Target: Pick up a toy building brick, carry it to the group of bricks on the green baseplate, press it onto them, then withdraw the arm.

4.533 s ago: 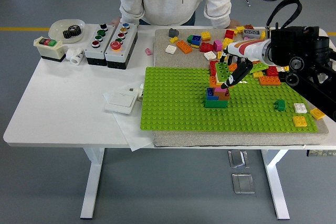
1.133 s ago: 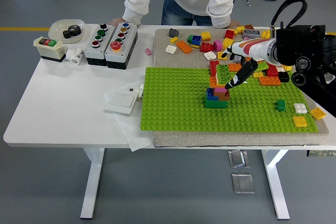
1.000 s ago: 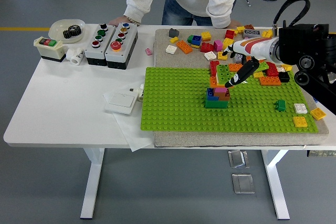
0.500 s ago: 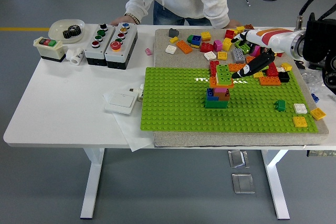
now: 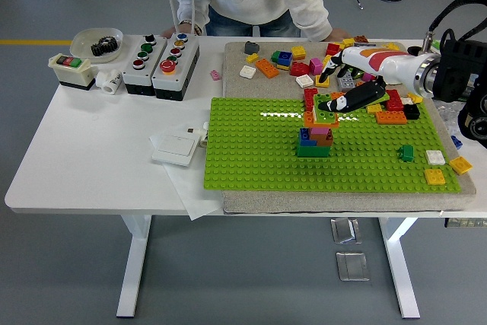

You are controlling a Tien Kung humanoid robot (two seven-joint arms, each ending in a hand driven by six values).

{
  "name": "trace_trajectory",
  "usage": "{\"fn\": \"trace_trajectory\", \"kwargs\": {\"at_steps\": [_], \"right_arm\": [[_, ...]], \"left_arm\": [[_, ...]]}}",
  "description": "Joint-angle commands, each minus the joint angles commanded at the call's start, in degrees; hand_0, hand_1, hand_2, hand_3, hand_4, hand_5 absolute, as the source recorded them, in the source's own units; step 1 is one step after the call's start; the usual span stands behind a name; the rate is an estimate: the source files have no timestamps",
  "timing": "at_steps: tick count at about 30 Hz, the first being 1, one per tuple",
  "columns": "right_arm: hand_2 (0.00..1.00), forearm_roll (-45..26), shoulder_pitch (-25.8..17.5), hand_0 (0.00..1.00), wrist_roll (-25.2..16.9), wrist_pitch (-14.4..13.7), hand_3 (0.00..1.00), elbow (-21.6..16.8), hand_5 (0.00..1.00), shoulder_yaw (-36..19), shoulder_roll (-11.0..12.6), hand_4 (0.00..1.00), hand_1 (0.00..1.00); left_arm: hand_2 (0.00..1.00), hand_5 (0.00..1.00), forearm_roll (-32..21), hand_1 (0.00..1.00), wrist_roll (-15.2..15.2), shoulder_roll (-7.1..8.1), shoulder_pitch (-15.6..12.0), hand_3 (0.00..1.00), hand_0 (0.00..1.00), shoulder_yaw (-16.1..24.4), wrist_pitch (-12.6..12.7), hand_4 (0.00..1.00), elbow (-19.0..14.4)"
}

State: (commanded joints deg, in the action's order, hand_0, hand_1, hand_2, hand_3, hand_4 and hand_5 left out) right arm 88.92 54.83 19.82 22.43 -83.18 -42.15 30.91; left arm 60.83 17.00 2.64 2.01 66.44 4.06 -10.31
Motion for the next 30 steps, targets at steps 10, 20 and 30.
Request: {"fn": "trace_trajectory", "kwargs": {"at_steps": [10,20,30], "right_arm": [[0.73,0.97,-0.05,0.703,-1.03,0.14,0.589,-0.43,0.432,0.91,0.05,0.756,0.676],[0.719,1.42,0.0,0.684,-1.77,0.39,0.571,-0.1,0.432,2.46,-0.53,0.753,0.666],[0.717,1.47,-0.05,0.682,-1.96,0.86,0.568,0.79,0.429,3.36,-0.6,0.755,0.664]], "left_arm": [[0.805,0.623,0.39,0.8,0.1,0.07,-0.12,0.614,0.856,0.01,-0.12,0.69,0.0],[0.805,0.622,0.6,0.8,0.08,0.11,-0.09,0.612,0.856,0.01,-0.17,0.689,0.0],[0.805,0.622,0.16,0.8,-0.02,0.09,0.16,0.612,0.855,-0.24,-0.17,0.689,0.0]]}}
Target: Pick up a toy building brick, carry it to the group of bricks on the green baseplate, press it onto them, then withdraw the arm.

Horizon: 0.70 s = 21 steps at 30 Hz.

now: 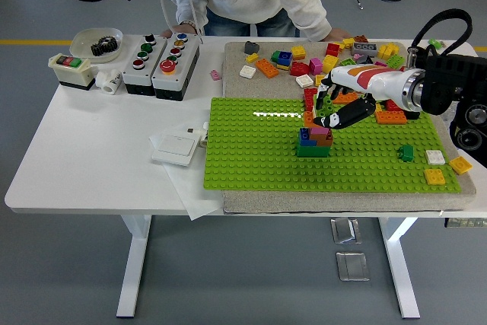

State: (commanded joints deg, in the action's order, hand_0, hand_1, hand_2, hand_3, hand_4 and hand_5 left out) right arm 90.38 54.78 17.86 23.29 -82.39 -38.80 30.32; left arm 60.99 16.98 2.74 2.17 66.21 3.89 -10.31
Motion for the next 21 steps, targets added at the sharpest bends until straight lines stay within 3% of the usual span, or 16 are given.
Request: {"fn": "trace_trajectory", "kwargs": {"at_steps": [21], "right_arm": [[0.715,-0.05,0.22,0.685,-0.18,0.23,0.569,-0.03,0.431,0.65,-0.29,0.761,0.664]], "left_arm": [[0.805,0.622,-0.87,0.8,-0.06,0.02,0.31,0.612,0.856,-0.55,0.0,0.689,0.0]]}}
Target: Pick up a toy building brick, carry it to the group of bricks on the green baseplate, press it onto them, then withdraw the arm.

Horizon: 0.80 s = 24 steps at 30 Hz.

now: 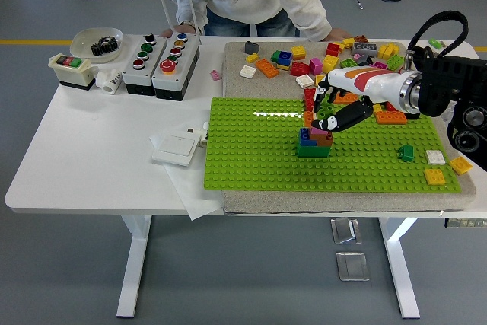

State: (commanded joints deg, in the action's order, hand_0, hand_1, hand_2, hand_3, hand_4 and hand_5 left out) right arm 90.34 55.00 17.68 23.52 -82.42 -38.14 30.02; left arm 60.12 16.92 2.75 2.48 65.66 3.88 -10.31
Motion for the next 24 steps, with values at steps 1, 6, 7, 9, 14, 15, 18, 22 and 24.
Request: {"fn": "trace_trajectory", "kwargs": {"at_steps": [1,6,7,9,14,15,18,22,24], "right_arm": [[0.715,0.0,-0.01,0.685,0.01,0.0,0.571,0.16,0.436,0.03,-0.01,0.766,0.664],[0.715,0.01,-0.02,0.685,-0.01,-0.02,0.571,0.46,0.436,-0.01,-0.06,0.766,0.664],[0.715,0.0,-0.03,0.686,0.0,0.0,0.572,0.47,0.435,0.0,-0.06,0.772,0.665],[0.715,-0.06,-0.03,0.686,0.0,0.03,0.572,0.53,0.435,0.07,-0.1,0.772,0.665],[0.715,-0.19,-0.12,0.684,-0.01,0.07,0.573,0.73,0.437,0.29,-0.19,0.776,0.665],[0.715,-0.23,-0.15,0.684,-0.02,0.07,0.573,0.78,0.437,0.32,-0.22,0.776,0.665],[0.715,-0.24,-0.22,0.684,0.0,0.08,0.573,0.92,0.437,0.37,-0.27,0.776,0.665],[0.715,-0.21,-0.28,0.684,-0.04,0.02,0.574,1.19,0.439,0.4,-0.41,0.781,0.665],[0.715,-0.2,-0.3,0.684,-0.06,-0.01,0.574,1.31,0.439,0.42,-0.49,0.781,0.665]], "left_arm": [[0.805,0.622,-0.05,0.8,-0.01,0.0,0.02,0.614,0.855,-0.03,0.01,0.689,0.0],[0.805,0.622,-0.2,0.8,-0.02,-0.02,0.08,0.614,0.855,-0.09,0.02,0.689,0.0],[0.805,0.622,-0.26,0.8,-0.03,-0.01,0.08,0.613,0.855,-0.14,0.01,0.689,0.0],[0.805,0.622,-0.31,0.8,-0.01,-0.01,0.12,0.613,0.855,-0.17,0.01,0.689,0.0],[0.805,0.622,-0.49,0.799,-0.02,0.03,0.17,0.612,0.854,-0.34,-0.03,0.689,0.0],[0.805,0.622,-0.52,0.799,-0.02,0.02,0.18,0.612,0.854,-0.35,-0.02,0.689,0.0],[0.805,0.622,-0.57,0.799,-0.03,0.03,0.2,0.612,0.854,-0.39,-0.02,0.689,0.0],[0.805,0.622,-0.6,0.799,-0.03,0.01,0.23,0.613,0.855,-0.4,0.0,0.689,0.0],[0.805,0.622,-0.65,0.799,-0.04,0.01,0.25,0.613,0.855,-0.44,0.0,0.689,0.0]]}}
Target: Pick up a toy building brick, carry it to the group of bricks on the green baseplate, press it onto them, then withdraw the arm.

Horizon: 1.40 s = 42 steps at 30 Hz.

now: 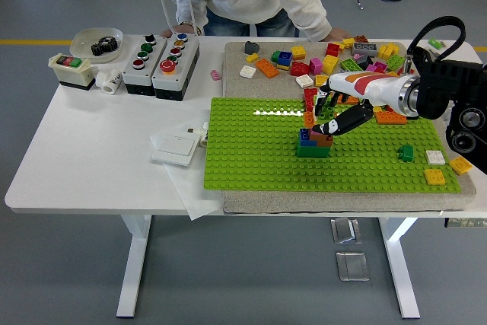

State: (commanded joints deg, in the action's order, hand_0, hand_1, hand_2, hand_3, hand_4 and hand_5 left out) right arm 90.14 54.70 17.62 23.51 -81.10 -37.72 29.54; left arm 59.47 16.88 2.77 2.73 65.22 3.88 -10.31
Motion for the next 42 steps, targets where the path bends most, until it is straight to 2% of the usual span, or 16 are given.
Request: {"fn": "trace_trajectory", "kwargs": {"at_steps": [21,42], "right_arm": [[0.715,-1.31,-0.67,0.686,-0.1,0.09,0.576,1.49,0.443,-0.42,-0.41,0.787,0.665],[0.716,-1.31,-0.79,0.678,0.16,0.49,0.577,1.04,0.446,-1.21,-0.2,0.792,0.665]], "left_arm": [[0.805,0.622,0.78,0.8,0.14,0.01,-0.31,0.613,0.855,0.26,-0.05,0.689,0.0],[0.805,0.622,0.59,0.8,0.14,0.02,-0.36,0.613,0.853,-0.05,-0.16,0.689,0.0]]}}
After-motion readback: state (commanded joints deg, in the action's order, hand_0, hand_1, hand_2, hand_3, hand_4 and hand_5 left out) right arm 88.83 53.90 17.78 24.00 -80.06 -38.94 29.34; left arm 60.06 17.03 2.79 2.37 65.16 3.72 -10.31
